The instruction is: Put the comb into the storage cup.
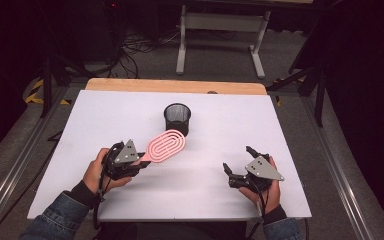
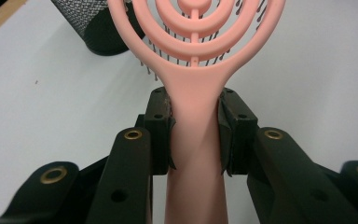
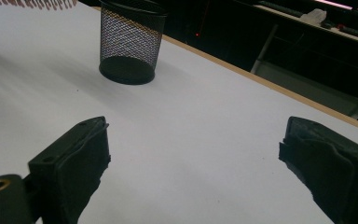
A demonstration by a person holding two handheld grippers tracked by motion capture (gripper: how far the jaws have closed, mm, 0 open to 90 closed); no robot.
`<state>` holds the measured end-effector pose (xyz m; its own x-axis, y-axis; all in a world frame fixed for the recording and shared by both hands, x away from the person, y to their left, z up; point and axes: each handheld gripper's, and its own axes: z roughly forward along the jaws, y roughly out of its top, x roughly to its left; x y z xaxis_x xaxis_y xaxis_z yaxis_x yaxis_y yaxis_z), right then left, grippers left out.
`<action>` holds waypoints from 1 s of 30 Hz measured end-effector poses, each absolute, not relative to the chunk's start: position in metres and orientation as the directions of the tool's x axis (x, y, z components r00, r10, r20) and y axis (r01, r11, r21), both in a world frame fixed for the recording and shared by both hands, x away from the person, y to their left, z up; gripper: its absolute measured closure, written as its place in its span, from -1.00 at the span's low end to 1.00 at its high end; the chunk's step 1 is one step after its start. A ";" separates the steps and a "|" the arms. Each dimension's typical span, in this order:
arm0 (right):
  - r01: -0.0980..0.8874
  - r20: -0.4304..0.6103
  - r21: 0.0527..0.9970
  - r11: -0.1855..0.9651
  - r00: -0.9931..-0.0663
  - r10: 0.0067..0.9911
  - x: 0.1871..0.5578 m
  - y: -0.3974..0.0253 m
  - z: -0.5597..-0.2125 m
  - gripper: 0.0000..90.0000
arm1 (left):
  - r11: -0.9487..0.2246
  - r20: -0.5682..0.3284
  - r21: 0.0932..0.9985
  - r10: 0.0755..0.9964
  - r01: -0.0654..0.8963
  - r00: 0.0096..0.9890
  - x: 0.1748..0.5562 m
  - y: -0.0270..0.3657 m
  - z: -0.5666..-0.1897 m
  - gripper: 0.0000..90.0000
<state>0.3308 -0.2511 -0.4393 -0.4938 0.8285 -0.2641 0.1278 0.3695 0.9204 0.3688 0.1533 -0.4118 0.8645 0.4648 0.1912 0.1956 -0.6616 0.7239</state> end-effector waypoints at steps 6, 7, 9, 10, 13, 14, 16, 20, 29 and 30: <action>0.135 -0.245 0.925 0.355 -0.501 0.830 0.331 -0.251 -0.439 -0.83 | -0.635 0.211 0.752 0.485 0.177 0.849 0.367 0.156 -0.409 0.55; 0.144 -0.231 0.928 0.343 -0.499 0.835 0.332 -0.251 -0.439 -0.84 | -0.631 0.212 0.757 0.487 0.172 0.847 0.367 0.157 -0.408 0.55; 0.163 -0.201 0.933 0.321 -0.505 0.840 0.334 -0.252 -0.439 -0.86 | -0.620 0.222 0.767 0.495 0.163 0.840 0.365 0.158 -0.408 0.55; 0.163 -0.201 0.933 0.321 -0.505 0.840 0.334 -0.252 -0.439 -0.86 | -0.620 0.222 0.767 0.495 0.163 0.840 0.365 0.158 -0.408 0.55; 0.178 -0.176 0.936 0.304 -0.511 0.842 0.336 -0.253 -0.438 -0.86 | -0.582 0.225 0.800 0.518 0.147 0.825 0.364 0.160 -0.406 0.55; 0.175 -0.177 0.936 0.305 -0.515 0.839 0.336 -0.252 -0.438 -0.87 | -0.578 0.224 0.803 0.520 0.146 0.824 0.364 0.160 -0.406 0.55; 0.171 -0.175 0.939 0.299 -0.510 0.842 0.337 -0.250 -0.437 -0.87 | -0.561 0.225 0.816 0.528 0.137 0.819 0.365 0.160 -0.405 0.55; 0.172 -0.168 0.943 0.286 -0.496 0.852 0.340 -0.246 -0.434 -0.87 | -0.531 0.229 0.839 0.539 0.116 0.810 0.365 0.157 -0.406 0.55; 0.187 -0.072 0.962 0.198 -0.526 0.847 0.350 -0.237 -0.419 -0.91 | -0.500 0.246 0.862 0.562 0.086 0.790 0.365 0.148 -0.413 0.55; 0.196 -0.044 0.965 0.173 -0.532 0.846 0.352 -0.236 -0.417 -0.91 | -0.499 0.252 0.863 0.563 0.080 0.787 0.365 0.147 -0.413 0.55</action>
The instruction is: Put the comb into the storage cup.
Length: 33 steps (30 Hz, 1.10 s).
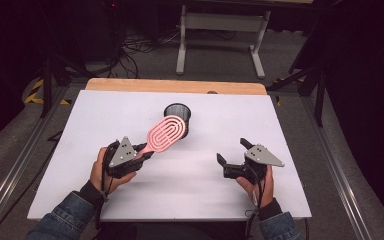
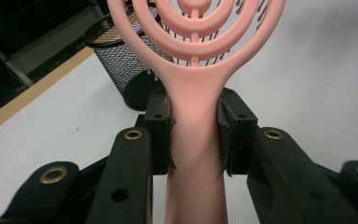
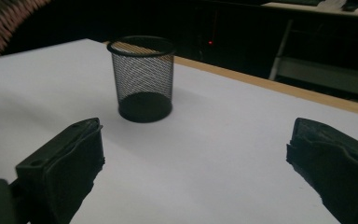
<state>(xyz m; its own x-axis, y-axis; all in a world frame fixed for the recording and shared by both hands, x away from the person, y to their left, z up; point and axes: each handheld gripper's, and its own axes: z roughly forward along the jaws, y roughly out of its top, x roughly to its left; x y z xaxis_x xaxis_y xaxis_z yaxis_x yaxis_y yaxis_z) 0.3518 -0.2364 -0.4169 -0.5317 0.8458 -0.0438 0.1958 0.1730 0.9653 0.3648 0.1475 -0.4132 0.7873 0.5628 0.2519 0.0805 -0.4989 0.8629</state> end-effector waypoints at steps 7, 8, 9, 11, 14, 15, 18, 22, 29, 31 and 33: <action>0.192 -0.001 0.973 0.129 -0.557 0.830 0.356 -0.224 -0.405 -0.90 | -0.457 0.233 0.886 0.578 0.074 0.782 0.366 0.142 -0.420 0.55; 0.193 0.007 0.973 0.126 -0.570 0.822 0.357 -0.222 -0.403 -0.90 | -0.458 0.235 0.886 0.578 0.073 0.781 0.366 0.141 -0.421 0.55; 0.202 0.025 0.973 0.116 -0.587 0.809 0.357 -0.218 -0.401 -0.90 | -0.454 0.239 0.888 0.580 0.066 0.779 0.366 0.140 -0.421 0.55; 0.208 0.043 0.972 0.108 -0.609 0.792 0.358 -0.211 -0.398 -0.90 | -0.444 0.236 0.894 0.582 0.062 0.778 0.364 0.138 -0.423 0.55; 0.216 0.079 0.973 0.080 -0.639 0.765 0.359 -0.201 -0.392 -0.90 | -0.442 0.243 0.895 0.587 0.054 0.772 0.363 0.134 -0.424 0.55; 0.218 0.085 0.973 0.077 -0.647 0.758 0.359 -0.197 -0.391 -0.90 | -0.450 0.252 0.892 0.589 0.051 0.768 0.363 0.132 -0.425 0.55; 0.219 0.083 0.972 0.090 -0.673 0.735 0.359 -0.183 -0.386 -0.90 | -0.456 0.263 0.889 0.601 0.053 0.755 0.362 0.128 -0.428 0.55; 0.252 0.116 0.963 0.096 -0.707 0.697 0.361 -0.167 -0.386 -0.91 | -0.453 0.268 0.890 0.602 0.046 0.752 0.360 0.124 -0.429 0.55; 0.287 0.176 0.956 0.064 -0.732 0.658 0.367 -0.147 -0.386 -0.89 | -0.455 0.288 0.890 0.599 0.021 0.747 0.355 0.116 -0.430 0.55; 0.298 0.193 0.953 0.054 -0.735 0.650 0.369 -0.144 -0.388 -0.89 | -0.460 0.296 0.888 0.591 0.012 0.750 0.353 0.114 -0.430 0.55; 0.306 0.205 0.951 0.046 -0.734 0.647 0.370 -0.142 -0.389 -0.88 | -0.462 0.299 0.887 0.584 0.006 0.754 0.351 0.111 -0.430 0.55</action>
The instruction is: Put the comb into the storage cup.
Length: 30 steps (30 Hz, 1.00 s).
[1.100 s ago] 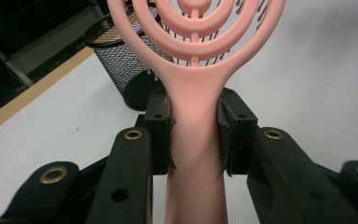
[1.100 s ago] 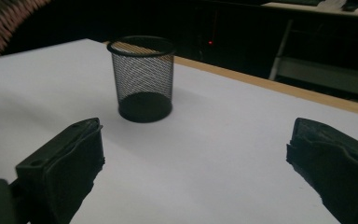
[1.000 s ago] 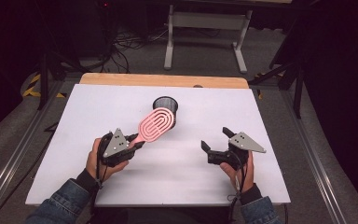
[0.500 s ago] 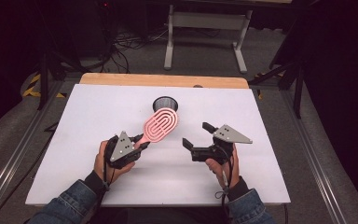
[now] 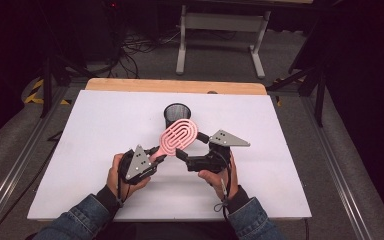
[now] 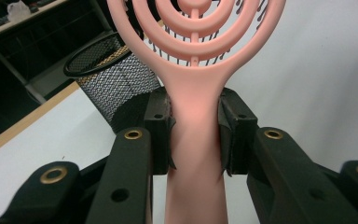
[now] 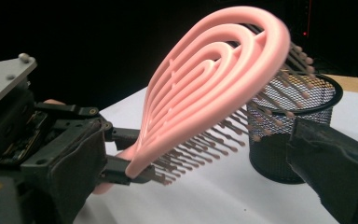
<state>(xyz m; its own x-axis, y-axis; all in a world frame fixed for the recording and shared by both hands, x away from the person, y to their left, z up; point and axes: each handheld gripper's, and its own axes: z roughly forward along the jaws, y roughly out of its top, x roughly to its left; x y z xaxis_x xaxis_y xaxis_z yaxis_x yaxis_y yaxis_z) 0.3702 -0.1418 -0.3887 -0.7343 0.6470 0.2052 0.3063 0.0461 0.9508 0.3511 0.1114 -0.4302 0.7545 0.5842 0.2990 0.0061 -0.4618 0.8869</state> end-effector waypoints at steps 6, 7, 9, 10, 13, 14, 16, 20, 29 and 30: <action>0.338 0.246 0.941 0.028 -0.736 0.630 0.374 -0.137 -0.392 -0.86 | -0.465 0.326 0.885 0.579 -0.027 0.747 0.346 0.106 -0.431 0.55; 0.346 0.256 0.938 0.022 -0.735 0.628 0.375 -0.136 -0.393 -0.86 | -0.463 0.325 0.886 0.576 -0.029 0.750 0.345 0.106 -0.430 0.55; 0.360 0.277 0.933 0.008 -0.732 0.622 0.376 -0.136 -0.394 -0.82 | -0.469 0.330 0.883 0.568 -0.033 0.754 0.343 0.103 -0.431 0.55; 0.361 0.285 0.933 -0.001 -0.734 0.617 0.376 -0.136 -0.395 -0.77 | -0.468 0.330 0.883 0.564 -0.036 0.757 0.343 0.103 -0.432 0.55; 0.352 0.308 0.935 -0.046 -0.740 0.598 0.377 -0.136 -0.395 -0.48 | -0.480 0.338 0.876 0.554 -0.040 0.761 0.343 0.100 -0.433 0.55; 0.354 0.317 0.934 -0.058 -0.738 0.595 0.376 -0.137 -0.395 -0.46 | -0.482 0.335 0.875 0.552 -0.036 0.763 0.343 0.100 -0.434 0.55; 0.356 0.332 0.931 -0.079 -0.740 0.585 0.376 -0.138 -0.395 -0.32 | -0.487 0.333 0.873 0.549 -0.031 0.766 0.344 0.100 -0.435 0.55; 0.375 0.376 0.918 -0.129 -0.722 0.581 0.377 -0.141 -0.398 0.04 | -0.491 0.331 0.871 0.545 -0.027 0.770 0.344 0.099 -0.436 0.55; 0.358 0.391 0.919 -0.167 -0.763 0.515 0.366 -0.134 -0.395 0.34 | -0.509 0.329 0.861 0.544 -0.008 0.772 0.347 0.096 -0.440 0.55; 0.350 0.383 0.922 -0.165 -0.767 0.515 0.364 -0.133 -0.394 0.35 | -0.511 0.330 0.860 0.544 -0.008 0.772 0.347 0.096 -0.440 0.55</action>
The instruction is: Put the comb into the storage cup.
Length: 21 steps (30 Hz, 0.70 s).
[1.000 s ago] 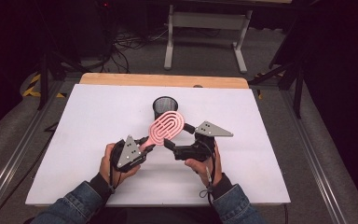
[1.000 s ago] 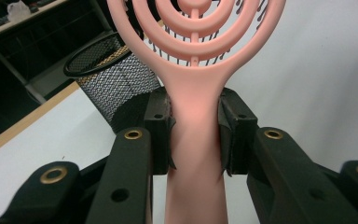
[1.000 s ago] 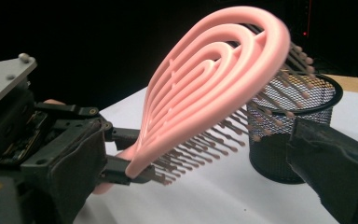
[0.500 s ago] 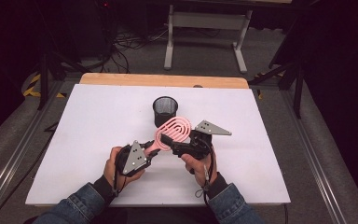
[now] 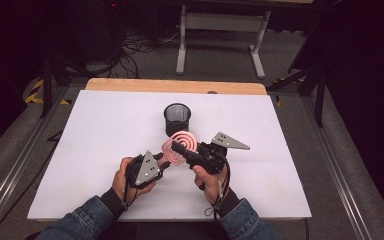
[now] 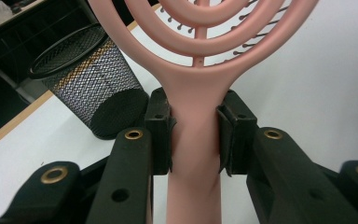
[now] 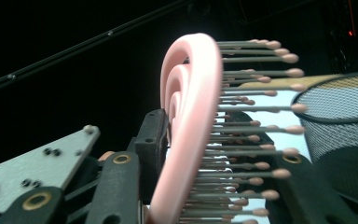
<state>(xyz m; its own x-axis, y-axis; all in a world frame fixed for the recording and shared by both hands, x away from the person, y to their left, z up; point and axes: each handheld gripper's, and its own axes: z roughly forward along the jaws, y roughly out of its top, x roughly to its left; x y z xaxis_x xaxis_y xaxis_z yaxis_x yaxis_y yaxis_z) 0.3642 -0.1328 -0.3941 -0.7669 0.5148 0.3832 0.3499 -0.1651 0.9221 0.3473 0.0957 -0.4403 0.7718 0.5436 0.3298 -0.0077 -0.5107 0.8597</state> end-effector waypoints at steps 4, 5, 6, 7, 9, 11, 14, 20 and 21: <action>0.341 0.371 0.927 -0.158 -0.769 0.520 0.362 -0.131 -0.393 0.35 | -0.519 0.321 0.855 0.540 0.007 0.778 0.349 0.095 -0.442 0.55; 0.342 0.371 0.927 -0.156 -0.769 0.520 0.362 -0.131 -0.394 0.35 | -0.519 0.322 0.855 0.541 0.007 0.777 0.349 0.095 -0.443 0.55; 0.343 0.371 0.927 -0.154 -0.768 0.523 0.362 -0.131 -0.394 0.36 | -0.520 0.320 0.854 0.539 0.009 0.779 0.350 0.095 -0.444 0.55; 0.340 0.366 0.928 -0.150 -0.769 0.524 0.361 -0.131 -0.394 0.36 | -0.519 0.321 0.855 0.539 0.007 0.779 0.350 0.095 -0.444 0.55; 0.330 0.357 0.932 -0.148 -0.772 0.525 0.360 -0.131 -0.393 0.36 | -0.514 0.319 0.858 0.537 0.002 0.781 0.350 0.095 -0.443 0.55; 0.320 0.346 0.937 -0.143 -0.778 0.525 0.359 -0.131 -0.392 0.37 | -0.508 0.313 0.862 0.534 0.003 0.785 0.349 0.096 -0.443 0.55; 0.306 0.327 0.943 -0.130 -0.786 0.524 0.357 -0.131 -0.390 0.37 | -0.501 0.307 0.866 0.529 0.000 0.791 0.350 0.097 -0.443 0.55; 0.275 0.302 0.952 -0.131 -0.793 0.530 0.355 -0.135 -0.385 0.39 | -0.493 0.290 0.870 0.527 0.009 0.799 0.350 0.100 -0.441 0.39; 0.269 0.295 0.955 -0.129 -0.792 0.534 0.354 -0.136 -0.385 0.38 | -0.496 0.291 0.868 0.526 0.010 0.799 0.350 0.100 -0.441 0.38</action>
